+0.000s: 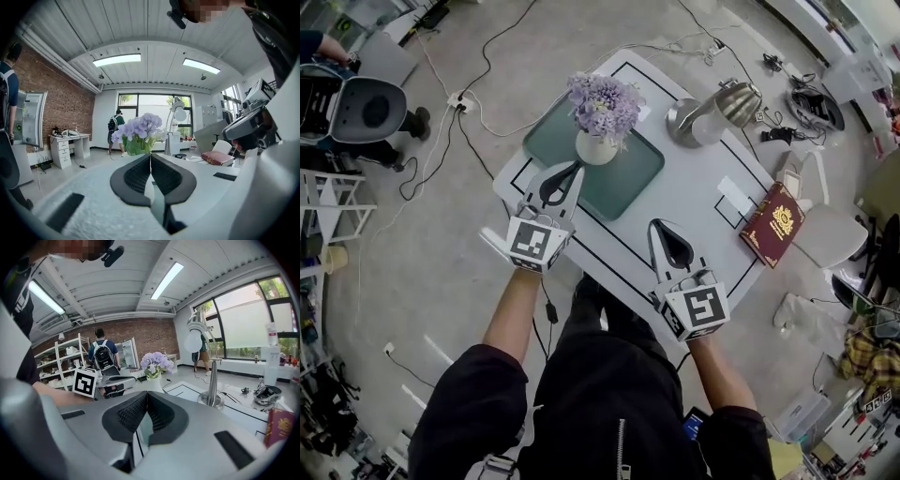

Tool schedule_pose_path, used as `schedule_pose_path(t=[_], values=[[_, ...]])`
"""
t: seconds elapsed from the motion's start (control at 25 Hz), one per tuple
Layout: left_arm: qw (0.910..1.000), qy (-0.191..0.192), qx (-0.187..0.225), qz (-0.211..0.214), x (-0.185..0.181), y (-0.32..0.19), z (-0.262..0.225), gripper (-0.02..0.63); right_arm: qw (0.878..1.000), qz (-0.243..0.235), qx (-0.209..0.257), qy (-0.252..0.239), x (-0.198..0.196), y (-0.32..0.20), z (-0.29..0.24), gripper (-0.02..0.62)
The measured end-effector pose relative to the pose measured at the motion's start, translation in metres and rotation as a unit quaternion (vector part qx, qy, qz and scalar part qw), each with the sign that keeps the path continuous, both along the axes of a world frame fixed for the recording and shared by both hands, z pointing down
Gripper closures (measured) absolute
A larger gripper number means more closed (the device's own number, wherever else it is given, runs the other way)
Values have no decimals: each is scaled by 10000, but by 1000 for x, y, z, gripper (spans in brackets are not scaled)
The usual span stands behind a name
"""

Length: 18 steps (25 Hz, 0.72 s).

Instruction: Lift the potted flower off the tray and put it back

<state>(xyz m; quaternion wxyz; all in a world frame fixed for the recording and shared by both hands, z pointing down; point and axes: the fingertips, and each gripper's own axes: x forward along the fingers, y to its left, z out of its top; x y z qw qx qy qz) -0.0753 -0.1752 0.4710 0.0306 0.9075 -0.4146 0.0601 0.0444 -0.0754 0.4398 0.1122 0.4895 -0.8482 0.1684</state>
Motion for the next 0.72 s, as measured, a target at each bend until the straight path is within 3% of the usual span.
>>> schedule_pose_path(t=[0.36, 0.6, 0.72], values=[[9999, -61, 36, -139, -2, 43, -59, 600, 9990, -224, 373, -100, -18, 9, -34, 588], [9997, -154, 191, -6, 17, 77, -111, 601, 9980, -336, 544, -31, -15, 17, -49, 588], [10000, -45, 79, 26, 25, 90, -121, 600, 9977, -324, 602, -12, -9, 20, -56, 588]])
